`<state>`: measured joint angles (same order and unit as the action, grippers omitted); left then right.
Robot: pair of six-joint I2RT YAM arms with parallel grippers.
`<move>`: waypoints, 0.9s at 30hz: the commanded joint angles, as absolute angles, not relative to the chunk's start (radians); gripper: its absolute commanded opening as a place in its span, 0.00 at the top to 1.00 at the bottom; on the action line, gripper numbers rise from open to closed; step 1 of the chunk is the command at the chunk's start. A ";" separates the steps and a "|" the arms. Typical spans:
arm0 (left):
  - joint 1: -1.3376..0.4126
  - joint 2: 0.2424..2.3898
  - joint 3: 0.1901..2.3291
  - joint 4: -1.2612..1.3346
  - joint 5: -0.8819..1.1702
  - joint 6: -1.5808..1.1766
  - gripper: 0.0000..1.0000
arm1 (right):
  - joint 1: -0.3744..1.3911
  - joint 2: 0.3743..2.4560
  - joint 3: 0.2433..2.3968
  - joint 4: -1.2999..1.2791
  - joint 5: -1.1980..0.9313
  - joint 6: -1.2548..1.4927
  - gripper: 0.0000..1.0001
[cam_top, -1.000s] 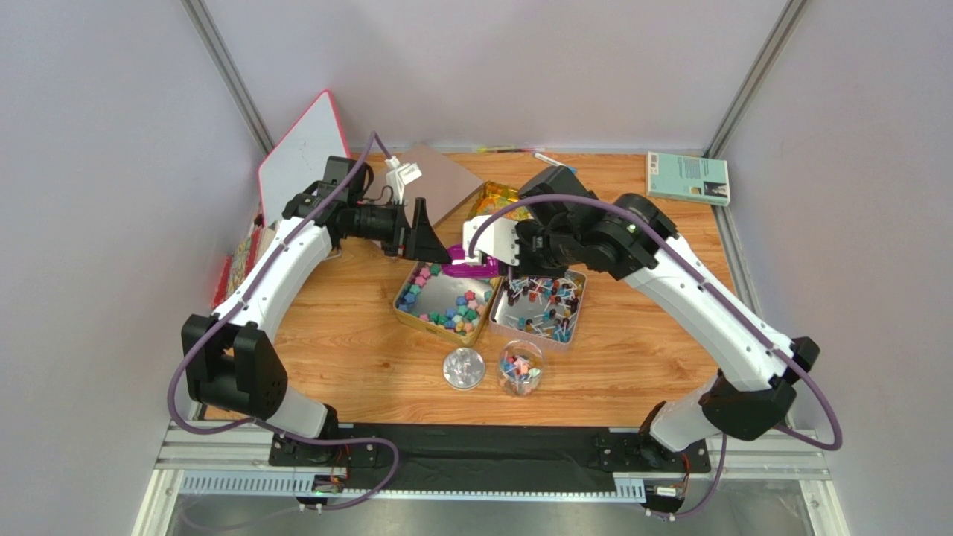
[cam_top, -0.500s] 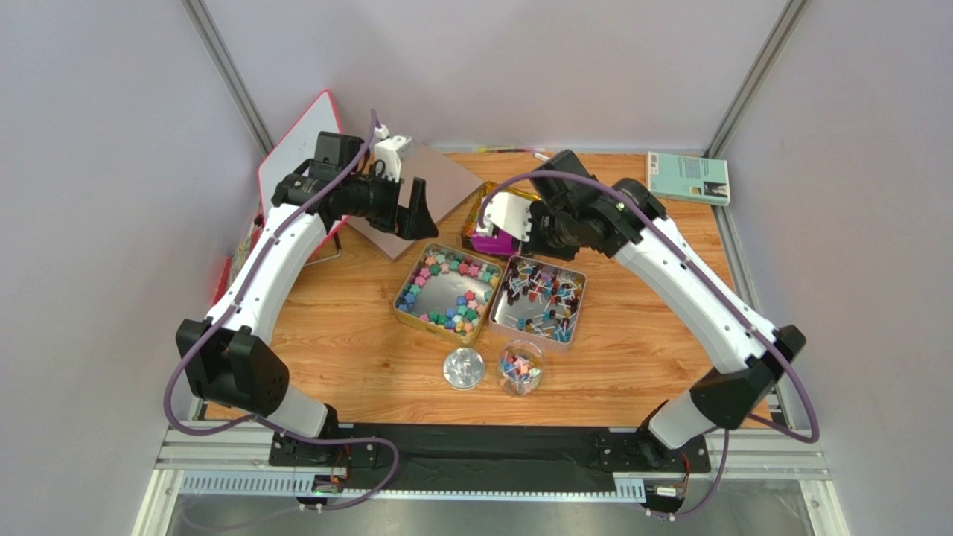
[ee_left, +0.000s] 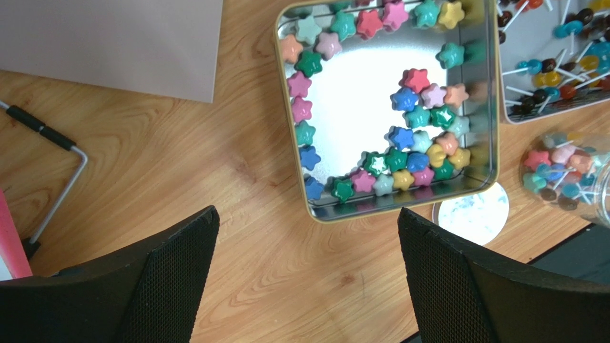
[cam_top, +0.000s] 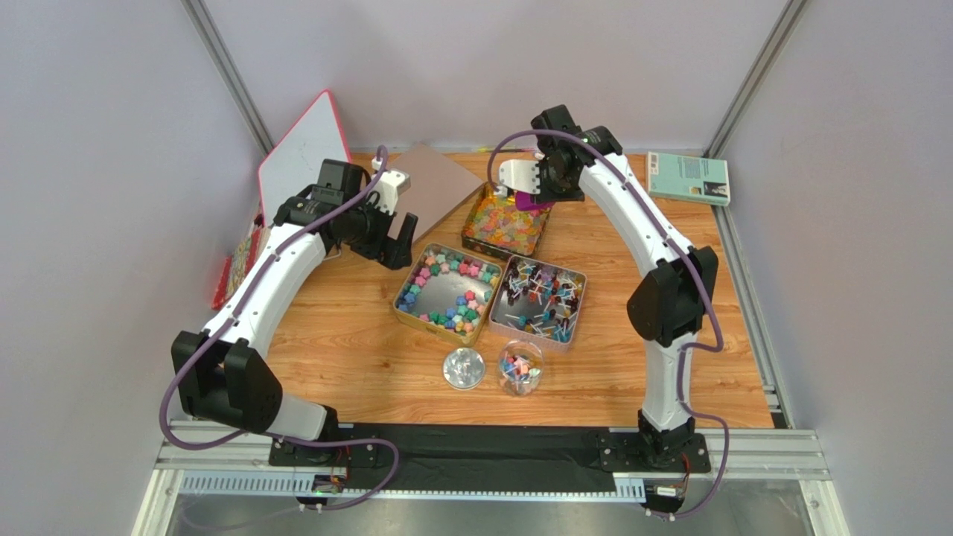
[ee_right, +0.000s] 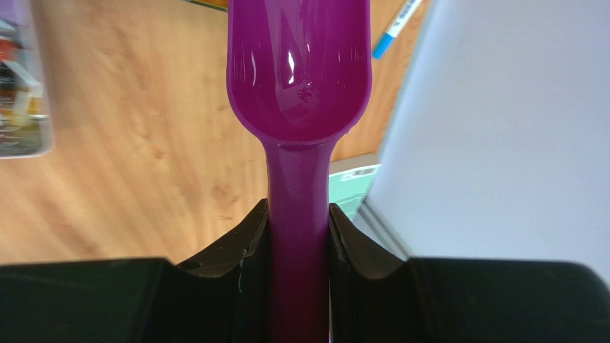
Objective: Pack the candies
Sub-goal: Scoop the fake candies from the storage box.
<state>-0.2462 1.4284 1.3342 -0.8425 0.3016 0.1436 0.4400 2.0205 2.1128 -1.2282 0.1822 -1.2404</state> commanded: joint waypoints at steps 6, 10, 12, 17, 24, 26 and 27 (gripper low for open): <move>-0.244 1.373 1.281 -0.828 0.264 0.187 0.01 | 0.370 2.186 2.303 -1.152 0.206 -1.652 1.00; -0.244 1.388 1.273 -0.827 0.244 0.189 0.00 | 0.380 2.194 2.251 -1.114 0.201 -1.718 1.00; -0.244 1.403 1.285 -0.825 0.238 0.187 0.00 | 0.385 2.206 2.235 -1.086 0.216 -1.744 1.00; -0.244 1.434 1.308 -0.821 0.232 0.178 0.00 | 0.391 2.240 2.232 -1.051 0.267 -1.807 1.00; -0.244 1.428 1.299 -0.811 0.226 0.170 0.01 | 0.390 2.258 2.195 -1.009 0.316 -1.908 1.00; -0.244 1.424 1.295 -0.810 0.213 0.173 0.01 | 0.385 2.275 2.195 -1.005 0.328 -1.928 1.00; -0.242 1.422 1.290 -0.808 0.204 0.176 0.00 | 0.384 2.279 2.194 -1.005 0.333 -1.936 1.00</move>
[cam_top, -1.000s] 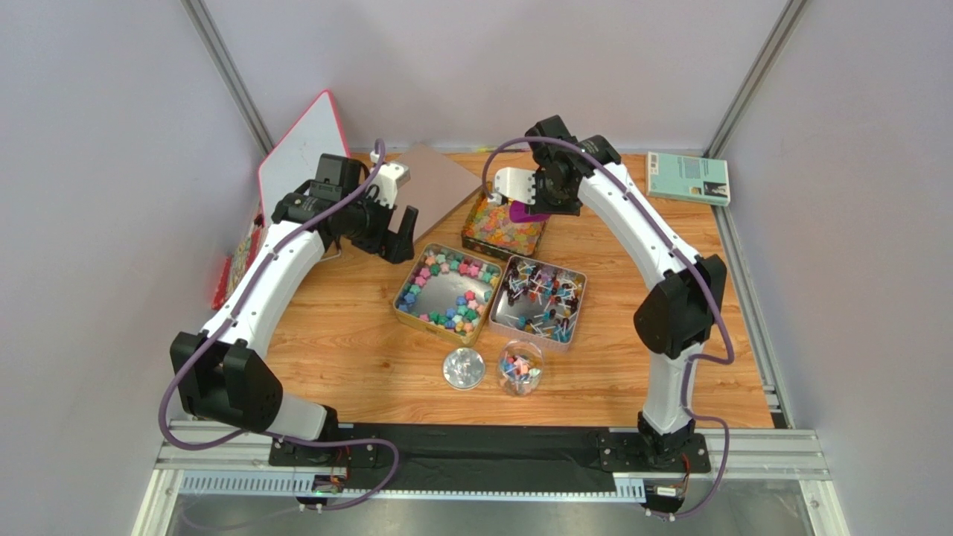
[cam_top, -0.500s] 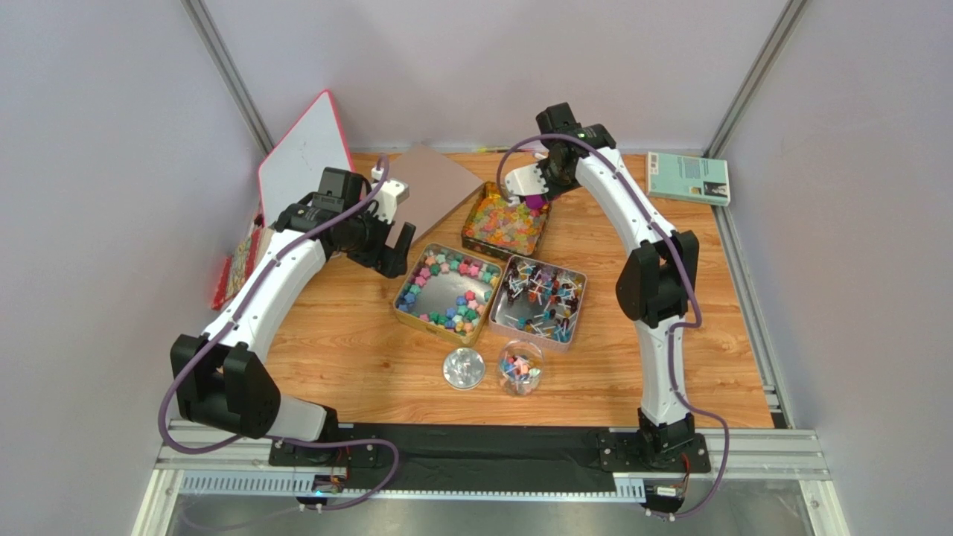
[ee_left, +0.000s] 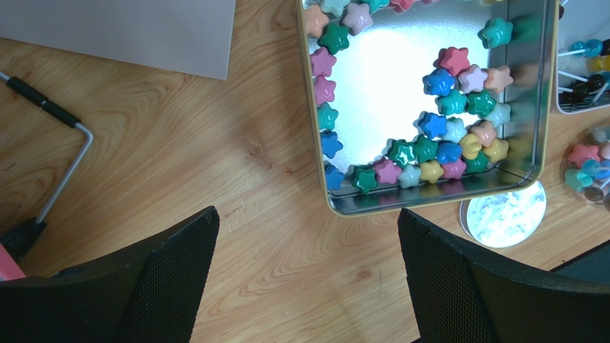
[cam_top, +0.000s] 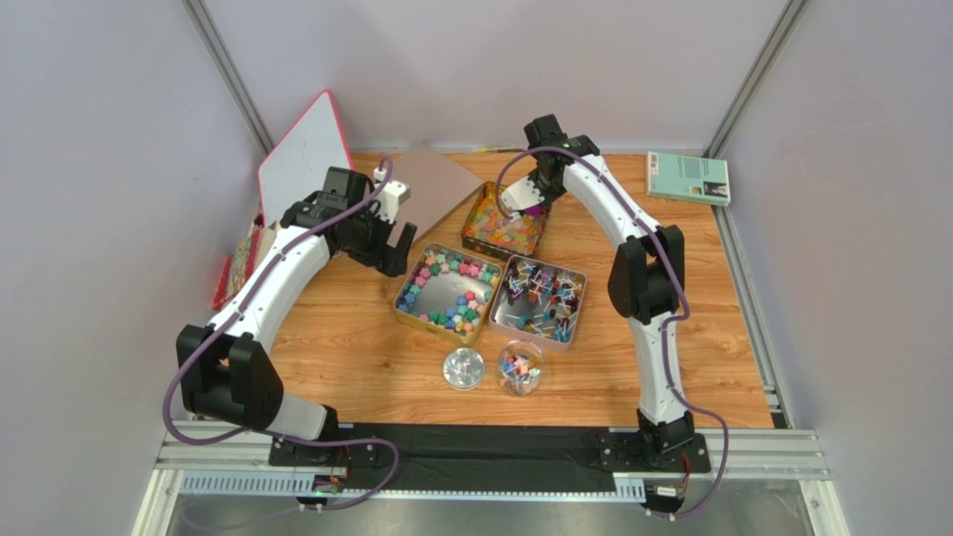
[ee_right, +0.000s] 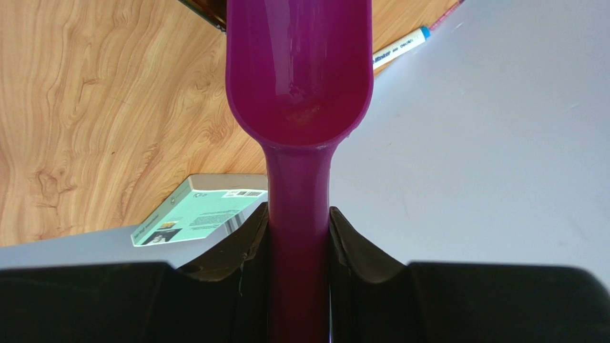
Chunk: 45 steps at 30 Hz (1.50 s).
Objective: Pack the candies
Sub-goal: Scoop the fake candies from the storage box.
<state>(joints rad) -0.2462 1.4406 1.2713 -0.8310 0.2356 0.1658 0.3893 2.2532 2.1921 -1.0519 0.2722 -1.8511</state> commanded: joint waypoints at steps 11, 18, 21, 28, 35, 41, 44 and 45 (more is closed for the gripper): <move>-0.242 1.424 1.289 -0.813 0.172 0.178 0.00 | 0.393 2.322 2.191 -1.015 0.327 -1.962 1.00; -0.230 1.405 1.267 -0.813 0.161 0.175 0.00 | 0.416 2.333 2.187 -1.035 0.322 -1.954 1.00; -0.222 1.394 1.253 -0.808 0.167 0.166 0.01 | 0.425 2.333 2.180 -1.039 0.328 -1.951 1.00; -0.212 1.365 1.243 -0.813 0.178 0.158 0.01 | 0.440 2.318 2.140 -1.038 0.368 -1.960 1.00; -0.209 1.333 1.213 -0.810 0.186 0.150 0.01 | 0.457 2.332 2.135 -1.097 0.373 -1.895 1.00; -0.199 1.305 1.187 -0.813 0.183 0.150 0.01 | 0.479 2.404 2.215 -1.127 0.387 -1.827 1.00; -0.189 1.295 1.181 -0.816 0.183 0.150 0.01 | 0.489 2.453 2.276 -1.141 0.403 -1.807 1.00; -0.186 1.293 1.181 -0.819 0.186 0.147 0.00 | 0.492 2.463 2.289 -1.143 0.411 -1.806 1.00</move>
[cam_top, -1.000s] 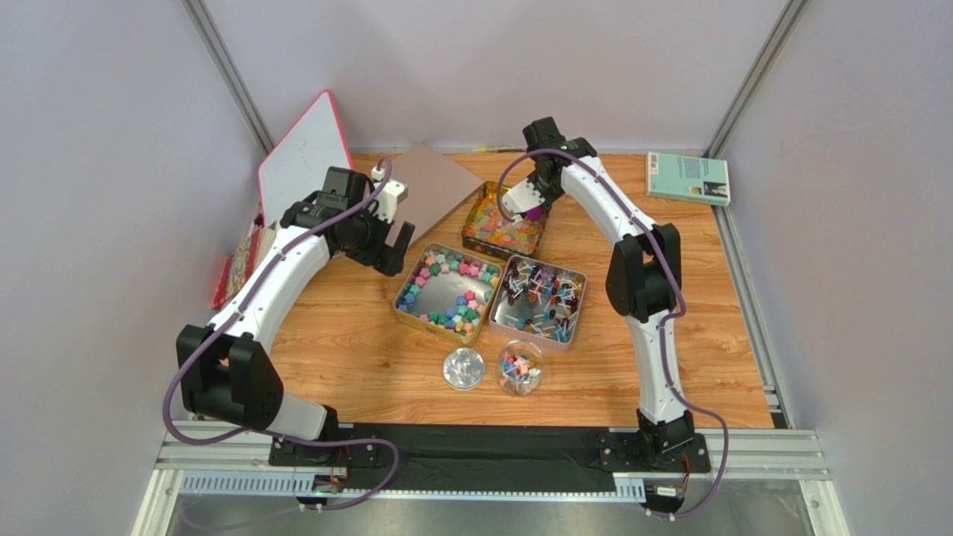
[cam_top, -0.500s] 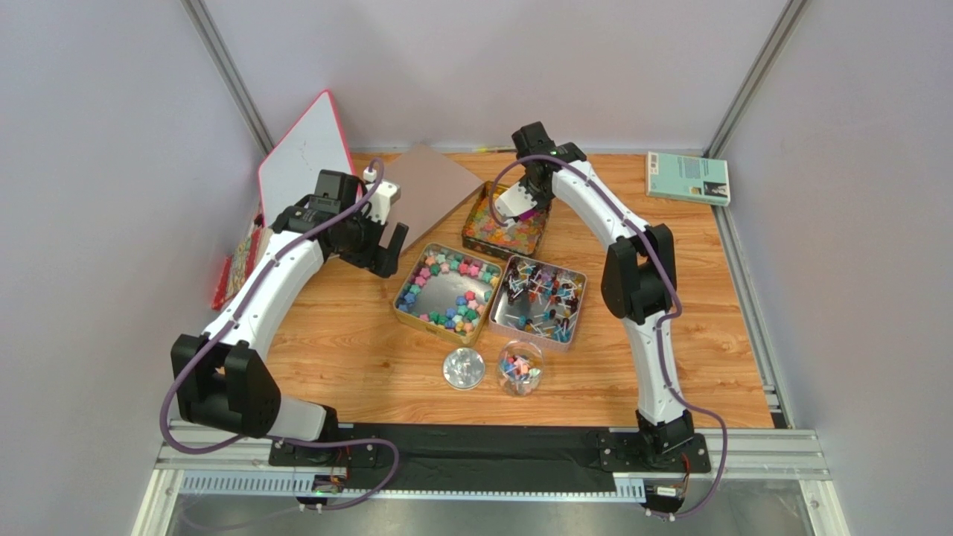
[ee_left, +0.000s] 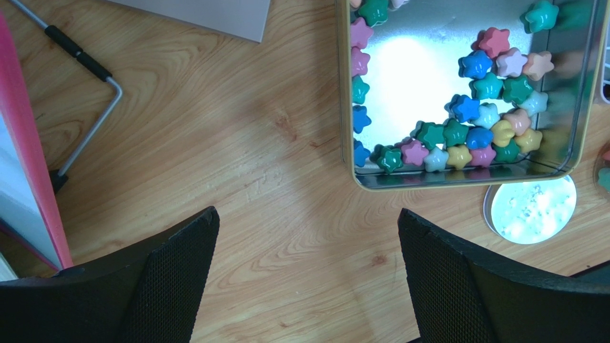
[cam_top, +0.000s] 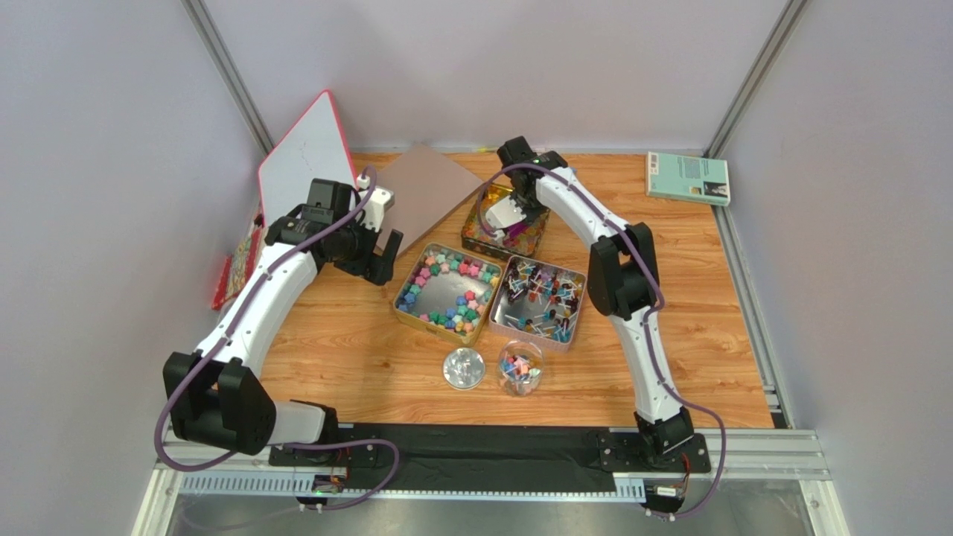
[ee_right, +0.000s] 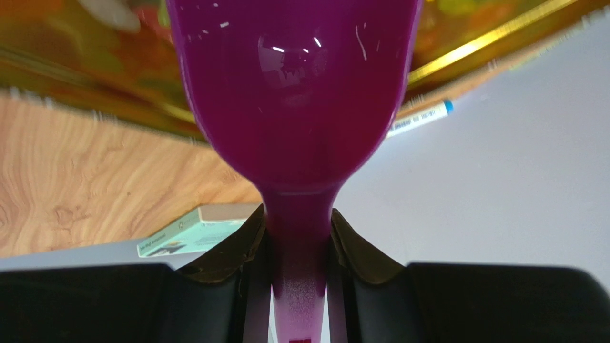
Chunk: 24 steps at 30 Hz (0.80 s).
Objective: Pack the candies
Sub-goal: Scoop the fake candies from the storage box.
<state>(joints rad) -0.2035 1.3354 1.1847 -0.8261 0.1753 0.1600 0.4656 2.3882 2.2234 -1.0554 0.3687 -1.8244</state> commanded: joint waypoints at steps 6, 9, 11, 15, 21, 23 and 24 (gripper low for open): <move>-0.160 1.276 1.174 -0.824 0.196 0.144 0.01 | 0.517 2.540 2.373 -1.147 0.425 -1.789 1.00; -0.153 1.270 1.169 -0.824 0.198 0.143 0.01 | 0.526 2.577 2.414 -1.131 0.426 -1.781 1.00; -0.150 1.267 1.164 -0.821 0.198 0.141 0.01 | 0.532 2.601 2.434 -1.123 0.428 -1.779 1.00; -0.149 1.272 1.166 -0.821 0.198 0.143 0.00 | 0.540 2.617 2.482 -1.106 0.370 -1.752 1.00; -0.144 1.299 1.184 -0.821 0.204 0.140 0.00 | 0.538 2.600 2.470 -1.135 0.243 -1.677 1.00; -0.144 1.308 1.189 -0.821 0.207 0.137 0.00 | 0.534 2.605 2.476 -1.138 0.206 -1.651 1.00; -0.144 1.312 1.192 -0.824 0.207 0.137 0.01 | 0.532 2.606 2.479 -1.140 0.196 -1.640 1.00</move>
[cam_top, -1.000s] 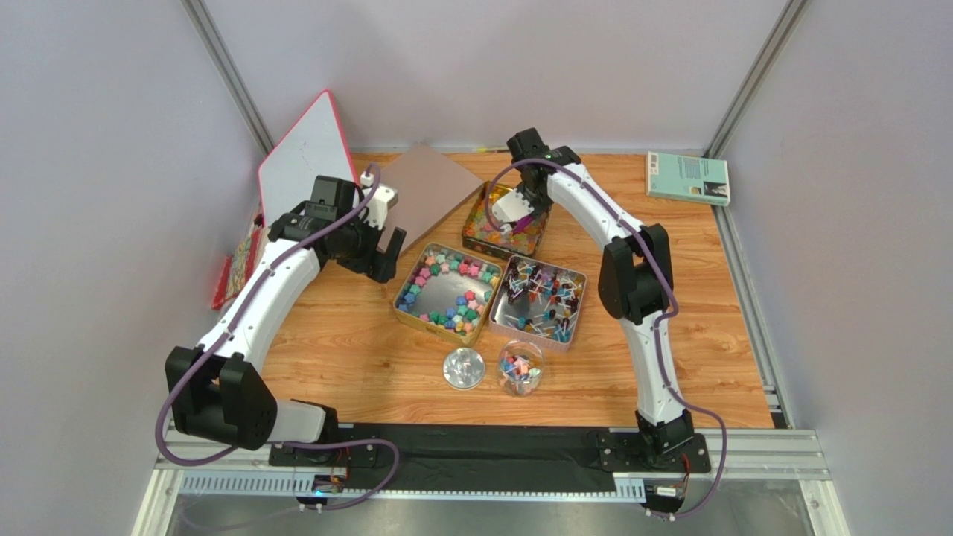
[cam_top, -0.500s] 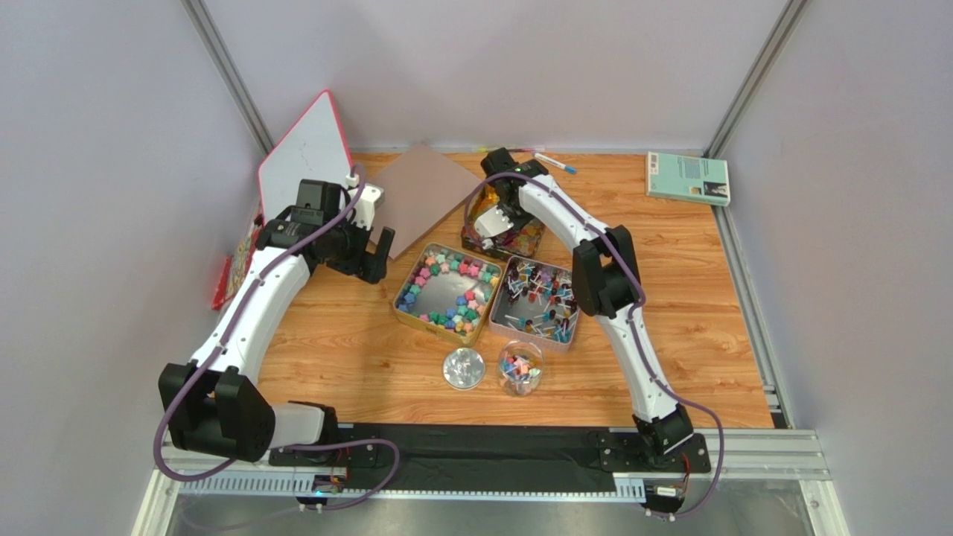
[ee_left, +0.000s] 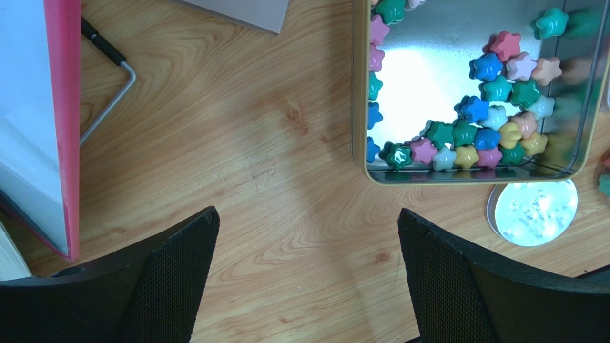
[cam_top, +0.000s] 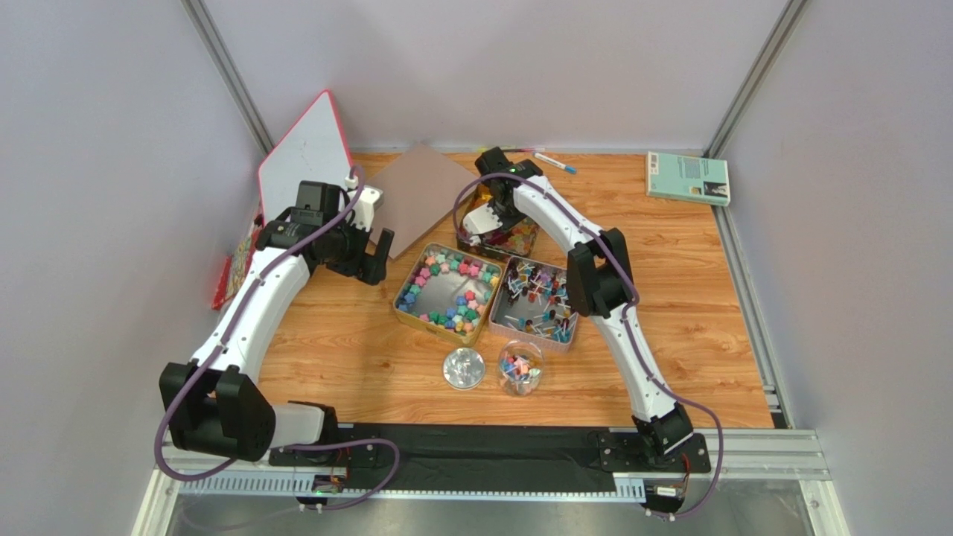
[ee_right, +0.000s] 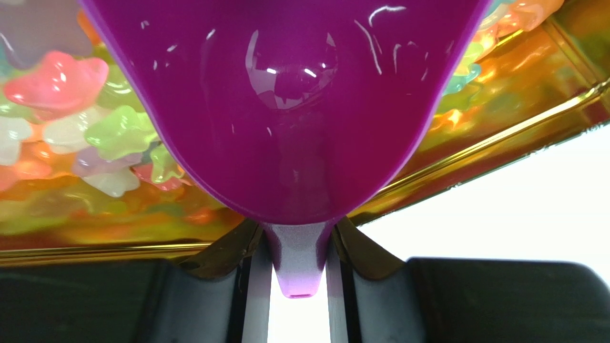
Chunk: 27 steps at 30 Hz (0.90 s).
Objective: Pack the candies
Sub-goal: Scoop the fake candies from the storage box.
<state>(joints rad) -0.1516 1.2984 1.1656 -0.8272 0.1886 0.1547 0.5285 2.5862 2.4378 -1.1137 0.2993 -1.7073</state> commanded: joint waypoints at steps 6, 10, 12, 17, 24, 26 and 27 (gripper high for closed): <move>-0.144 1.335 1.201 -0.833 0.216 0.138 0.01 | 0.515 2.591 2.488 -1.143 0.078 -1.557 1.00; -0.144 1.353 1.213 -0.841 0.207 0.149 0.01 | 0.506 2.568 2.471 -1.146 0.017 -1.534 1.00; -0.144 1.362 1.227 -0.848 0.196 0.163 0.01 | 0.494 2.543 2.461 -1.160 -0.070 -1.520 1.00; -0.144 1.381 1.249 -0.864 0.184 0.186 0.00 | 0.456 2.490 2.441 -1.247 -0.242 -1.534 1.00; -0.144 1.442 1.311 -0.893 0.161 0.222 0.01 | 0.393 2.445 2.425 -1.305 -0.432 -1.513 1.00; -0.144 1.457 1.327 -0.900 0.164 0.225 0.00 | 0.380 2.436 2.425 -1.304 -0.463 -1.500 1.00; -0.144 1.472 1.342 -0.903 0.170 0.230 0.00 | 0.368 2.433 2.427 -1.299 -0.491 -1.482 1.00</move>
<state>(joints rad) -0.1486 1.4403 1.2747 -0.8780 0.1738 0.1909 0.3923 2.5168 2.4252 -1.2716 -0.3168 -1.5337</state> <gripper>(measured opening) 0.993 0.301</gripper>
